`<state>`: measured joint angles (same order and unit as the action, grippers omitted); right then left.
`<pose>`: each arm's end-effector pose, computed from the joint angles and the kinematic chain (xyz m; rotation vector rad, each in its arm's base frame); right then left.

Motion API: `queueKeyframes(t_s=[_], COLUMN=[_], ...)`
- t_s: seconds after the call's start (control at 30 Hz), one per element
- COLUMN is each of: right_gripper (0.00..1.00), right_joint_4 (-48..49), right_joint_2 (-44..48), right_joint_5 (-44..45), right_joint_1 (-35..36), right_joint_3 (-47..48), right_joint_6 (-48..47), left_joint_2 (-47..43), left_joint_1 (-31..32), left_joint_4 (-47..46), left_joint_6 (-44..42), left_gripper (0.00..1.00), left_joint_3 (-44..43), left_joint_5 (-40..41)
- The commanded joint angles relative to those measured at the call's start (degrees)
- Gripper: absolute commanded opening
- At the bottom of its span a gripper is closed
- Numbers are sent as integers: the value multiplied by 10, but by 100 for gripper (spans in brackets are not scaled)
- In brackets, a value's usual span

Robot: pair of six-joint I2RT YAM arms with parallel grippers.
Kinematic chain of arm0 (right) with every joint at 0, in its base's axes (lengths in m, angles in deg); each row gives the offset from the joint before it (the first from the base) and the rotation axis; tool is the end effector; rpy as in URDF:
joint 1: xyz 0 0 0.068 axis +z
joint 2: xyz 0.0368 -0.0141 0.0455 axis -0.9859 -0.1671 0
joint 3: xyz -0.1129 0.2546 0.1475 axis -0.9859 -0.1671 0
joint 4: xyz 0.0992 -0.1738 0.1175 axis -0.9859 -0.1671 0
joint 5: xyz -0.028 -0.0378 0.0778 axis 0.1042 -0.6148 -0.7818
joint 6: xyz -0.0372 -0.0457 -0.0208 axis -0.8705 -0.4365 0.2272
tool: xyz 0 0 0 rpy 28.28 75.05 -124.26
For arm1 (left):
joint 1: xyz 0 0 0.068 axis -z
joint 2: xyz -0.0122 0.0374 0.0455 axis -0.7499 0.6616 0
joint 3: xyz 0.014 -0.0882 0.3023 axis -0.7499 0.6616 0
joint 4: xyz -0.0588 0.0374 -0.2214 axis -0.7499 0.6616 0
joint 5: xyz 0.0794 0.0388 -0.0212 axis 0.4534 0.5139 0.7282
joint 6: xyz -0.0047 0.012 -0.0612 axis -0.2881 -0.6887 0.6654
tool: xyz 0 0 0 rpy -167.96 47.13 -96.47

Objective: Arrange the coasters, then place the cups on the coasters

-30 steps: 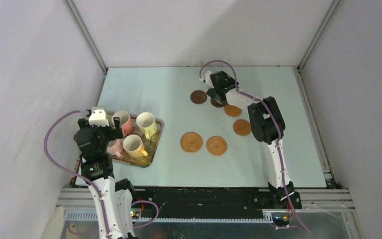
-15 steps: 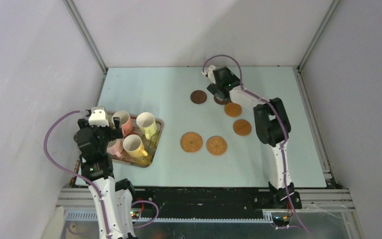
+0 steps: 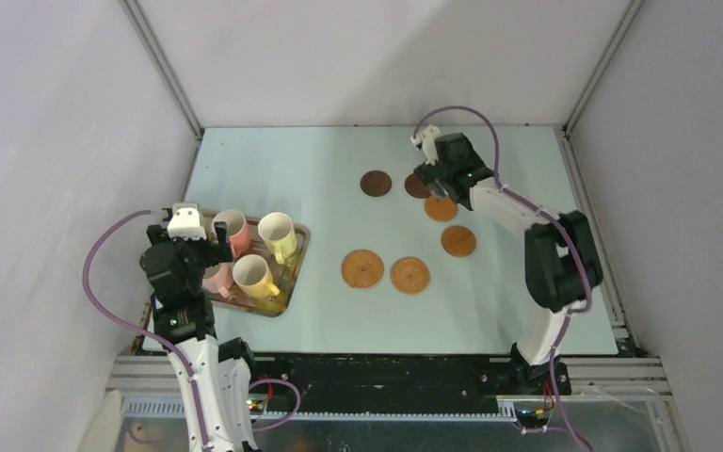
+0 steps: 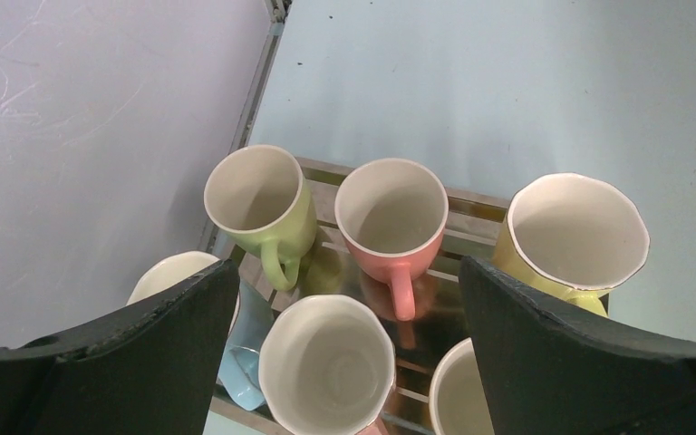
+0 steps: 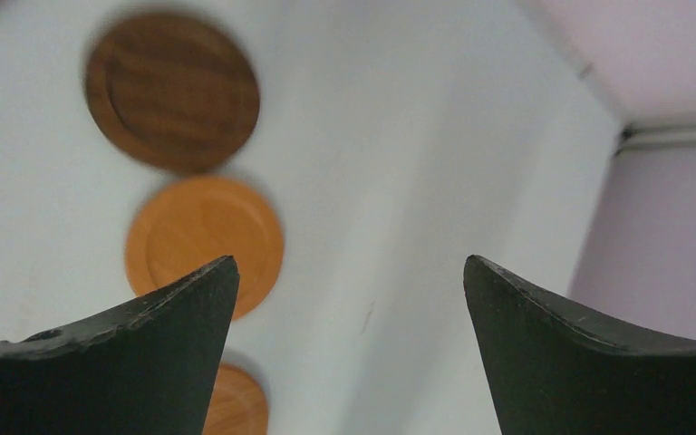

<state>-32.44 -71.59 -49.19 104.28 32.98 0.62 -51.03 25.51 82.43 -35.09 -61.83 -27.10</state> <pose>0.3678 0.1457 0.3269 -0.7618 1.9881 -0.4122 0.0730 0.0193 0.3086 -0.0168 1.7942 0.2246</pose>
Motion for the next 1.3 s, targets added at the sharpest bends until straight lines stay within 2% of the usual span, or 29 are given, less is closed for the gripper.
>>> queueKeyframes(t_s=[0.0, 0.5, 0.67, 1.03, 1.13, 1.27], right_gripper=[99, 99, 99, 99, 99, 99], right_joint_4=[-7, 1, 28, 61, 90, 139], right_joint_2=[-58, -134, -169, -219, -224, -233], right_joint_5=[-1, 14, 66, 142, 144, 171], right_joint_1=[-31, -31, -33, -110, -134, -133], right_joint_3=[-20, -20, -20, 11, 13, 22], right_joint_6=[38, 10, -18, -24, -6, -9], left_joint_2=[-1, -10, -5, -9, -8, -8], left_joint_1=[-6, -6, -6, -5, -6, -6], left_joint_4=[-17, -23, -22, -23, -23, -22], left_joint_6=[9, 5, 5, 6, 6, 7], left_gripper=[98, 98, 98, 98, 98, 98], left_joint_3=[1, 5, 5, 6, 7, 5], left_joint_5=[0, 13, 15, 10, 9, 10])
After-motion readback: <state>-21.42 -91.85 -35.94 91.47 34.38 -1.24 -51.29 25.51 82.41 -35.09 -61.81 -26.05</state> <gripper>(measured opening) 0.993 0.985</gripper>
